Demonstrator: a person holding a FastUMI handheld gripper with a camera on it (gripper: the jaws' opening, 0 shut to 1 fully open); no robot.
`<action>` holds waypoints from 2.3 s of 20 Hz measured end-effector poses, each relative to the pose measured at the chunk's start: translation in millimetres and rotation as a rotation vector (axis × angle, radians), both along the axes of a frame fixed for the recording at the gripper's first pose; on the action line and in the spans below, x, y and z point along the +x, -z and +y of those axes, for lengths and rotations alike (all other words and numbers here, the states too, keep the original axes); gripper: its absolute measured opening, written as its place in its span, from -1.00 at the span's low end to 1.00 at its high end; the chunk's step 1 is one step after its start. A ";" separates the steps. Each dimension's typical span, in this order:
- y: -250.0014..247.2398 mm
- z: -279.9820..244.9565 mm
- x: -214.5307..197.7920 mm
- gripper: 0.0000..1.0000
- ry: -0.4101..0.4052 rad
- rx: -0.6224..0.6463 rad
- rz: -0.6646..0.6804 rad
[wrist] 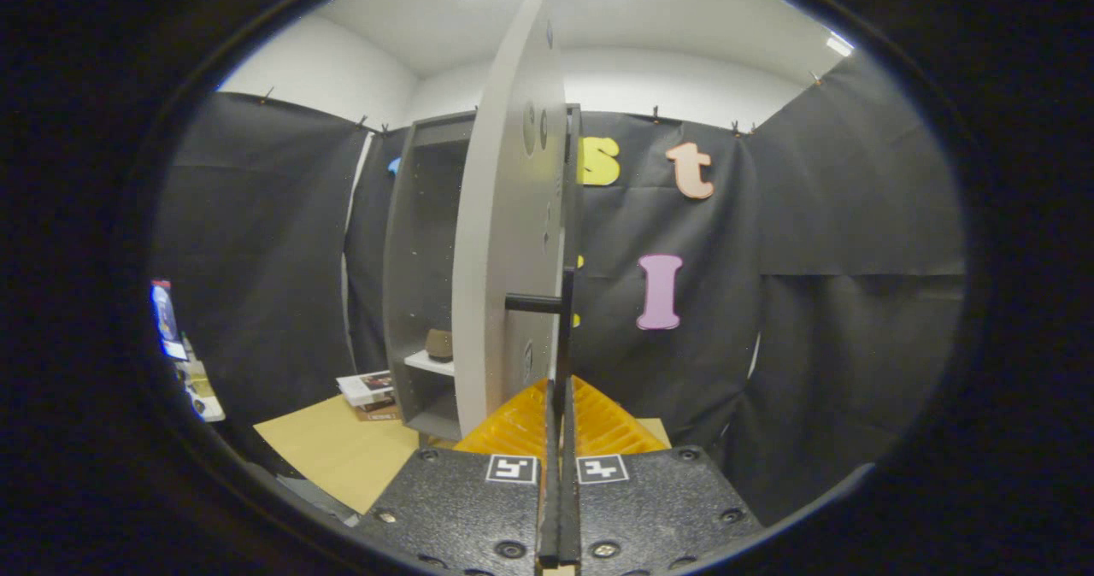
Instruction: Open the shoe cabinet door, grab the shoes and put them into the shoe cabinet, then close the shoe cabinet door.
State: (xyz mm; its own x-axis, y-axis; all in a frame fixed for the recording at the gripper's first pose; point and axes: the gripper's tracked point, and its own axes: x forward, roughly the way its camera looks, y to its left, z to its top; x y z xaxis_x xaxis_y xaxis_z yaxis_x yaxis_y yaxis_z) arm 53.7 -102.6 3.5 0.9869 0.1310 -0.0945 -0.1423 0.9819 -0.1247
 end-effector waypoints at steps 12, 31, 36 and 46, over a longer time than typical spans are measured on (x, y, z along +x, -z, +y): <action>27.5 111.2 -107.0 1.00 -0.112 -0.023 -0.281; 236.9 214.5 50.8 1.00 -0.091 0.113 0.027; 324.9 220.0 94.6 1.00 -0.054 0.108 0.149; 443.4 240.5 131.4 0.81 -0.028 0.061 0.275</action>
State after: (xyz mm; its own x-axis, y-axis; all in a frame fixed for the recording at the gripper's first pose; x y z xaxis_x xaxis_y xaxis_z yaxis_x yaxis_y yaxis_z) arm 185.1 138.0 -439.8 0.9210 0.1718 -0.3496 -0.1902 0.9816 -0.0186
